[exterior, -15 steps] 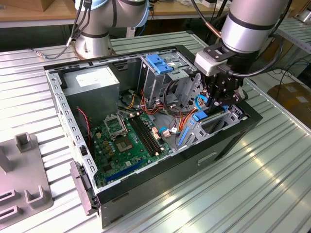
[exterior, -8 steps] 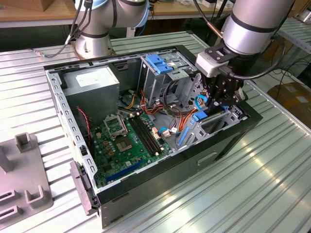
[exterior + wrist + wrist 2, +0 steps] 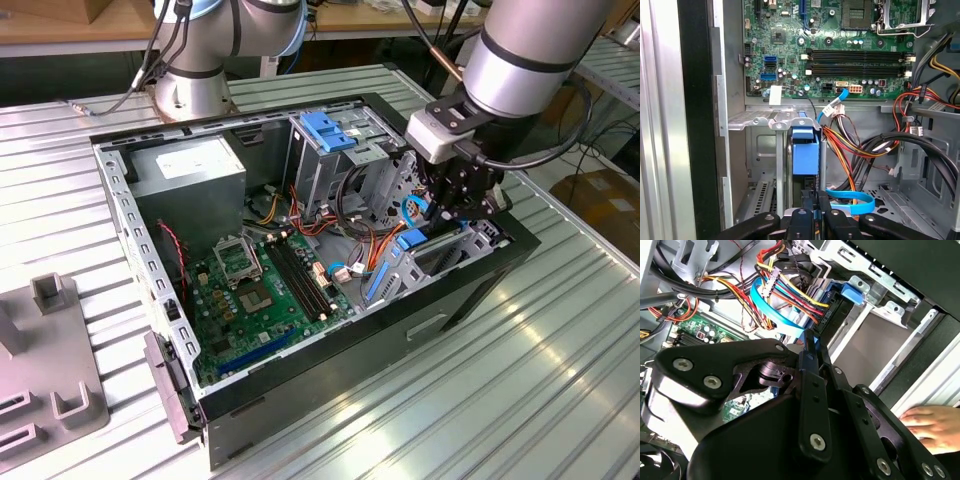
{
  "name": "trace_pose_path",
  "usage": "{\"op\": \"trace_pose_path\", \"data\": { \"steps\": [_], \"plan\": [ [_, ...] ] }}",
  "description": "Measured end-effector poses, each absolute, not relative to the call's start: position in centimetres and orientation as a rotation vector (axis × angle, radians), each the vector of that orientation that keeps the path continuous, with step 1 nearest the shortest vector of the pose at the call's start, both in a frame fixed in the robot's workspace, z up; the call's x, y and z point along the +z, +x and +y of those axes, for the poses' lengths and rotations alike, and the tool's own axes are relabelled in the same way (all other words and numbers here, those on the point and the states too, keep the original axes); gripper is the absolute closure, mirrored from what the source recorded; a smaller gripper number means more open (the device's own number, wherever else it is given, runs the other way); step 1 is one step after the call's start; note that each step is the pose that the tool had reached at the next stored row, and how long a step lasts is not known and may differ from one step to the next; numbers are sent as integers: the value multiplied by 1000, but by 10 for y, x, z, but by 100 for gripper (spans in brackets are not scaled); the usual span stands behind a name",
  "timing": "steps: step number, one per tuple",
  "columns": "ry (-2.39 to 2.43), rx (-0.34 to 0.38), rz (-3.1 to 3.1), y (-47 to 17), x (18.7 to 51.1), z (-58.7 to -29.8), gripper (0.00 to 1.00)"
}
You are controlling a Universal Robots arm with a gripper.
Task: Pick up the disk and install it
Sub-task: 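Insert the second disk wire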
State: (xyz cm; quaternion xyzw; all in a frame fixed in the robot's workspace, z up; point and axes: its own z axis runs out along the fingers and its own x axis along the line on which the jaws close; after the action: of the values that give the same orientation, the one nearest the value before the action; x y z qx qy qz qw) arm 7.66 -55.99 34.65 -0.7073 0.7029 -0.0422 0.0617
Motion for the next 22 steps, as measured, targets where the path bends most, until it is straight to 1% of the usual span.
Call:
{"op": "trace_pose_path", "data": {
  "steps": [22],
  "plan": [
    [-2129,-111,2121,77,345,-566,84]
  ]
}}
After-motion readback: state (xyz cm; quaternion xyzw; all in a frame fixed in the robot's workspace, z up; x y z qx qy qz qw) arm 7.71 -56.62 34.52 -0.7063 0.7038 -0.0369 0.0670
